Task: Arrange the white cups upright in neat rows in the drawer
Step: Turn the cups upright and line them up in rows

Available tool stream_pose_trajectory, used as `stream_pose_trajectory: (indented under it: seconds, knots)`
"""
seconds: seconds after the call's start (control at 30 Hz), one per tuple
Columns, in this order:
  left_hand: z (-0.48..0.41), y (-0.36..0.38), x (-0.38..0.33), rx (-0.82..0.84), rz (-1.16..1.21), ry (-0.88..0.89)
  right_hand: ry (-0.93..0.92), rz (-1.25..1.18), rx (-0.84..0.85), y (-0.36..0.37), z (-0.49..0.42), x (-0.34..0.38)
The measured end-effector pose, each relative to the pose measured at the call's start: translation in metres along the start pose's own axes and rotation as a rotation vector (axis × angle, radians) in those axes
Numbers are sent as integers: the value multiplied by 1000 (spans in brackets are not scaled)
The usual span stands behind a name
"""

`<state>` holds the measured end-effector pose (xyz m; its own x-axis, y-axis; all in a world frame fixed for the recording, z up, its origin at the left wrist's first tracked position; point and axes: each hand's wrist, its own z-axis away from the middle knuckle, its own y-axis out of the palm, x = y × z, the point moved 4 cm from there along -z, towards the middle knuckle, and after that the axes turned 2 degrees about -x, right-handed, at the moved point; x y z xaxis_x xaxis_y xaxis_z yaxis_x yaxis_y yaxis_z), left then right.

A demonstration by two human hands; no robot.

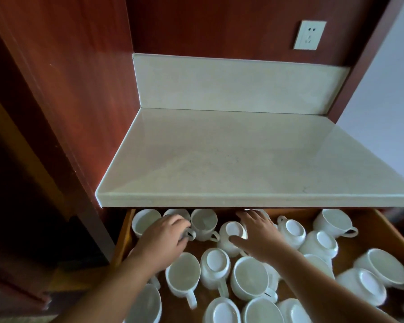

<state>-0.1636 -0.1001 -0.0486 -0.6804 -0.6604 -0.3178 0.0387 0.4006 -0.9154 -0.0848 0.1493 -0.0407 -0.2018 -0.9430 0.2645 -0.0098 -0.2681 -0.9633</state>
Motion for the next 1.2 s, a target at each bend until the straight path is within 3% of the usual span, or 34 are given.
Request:
stream_pose_trajectory:
  seconds: [0.2,0.4,0.63,0.73,1.2]
  knots:
    - [-33,28,-64,128,99,102,93,-30,-66,-22,13,-38]
    - [-61,56,-105,271,-67,79,195,-88,-85,-37,30,-79]
    - [-79,67,-125,391,-165,-64,5,-62,-12,-41,19,-93]
    - [-83,77,-130,432,-217,-108,-78,68,14,-27,6,-100]
    - [-82,79,-135,419,-315,-141,-208,250,-280,-17,-1,-106]
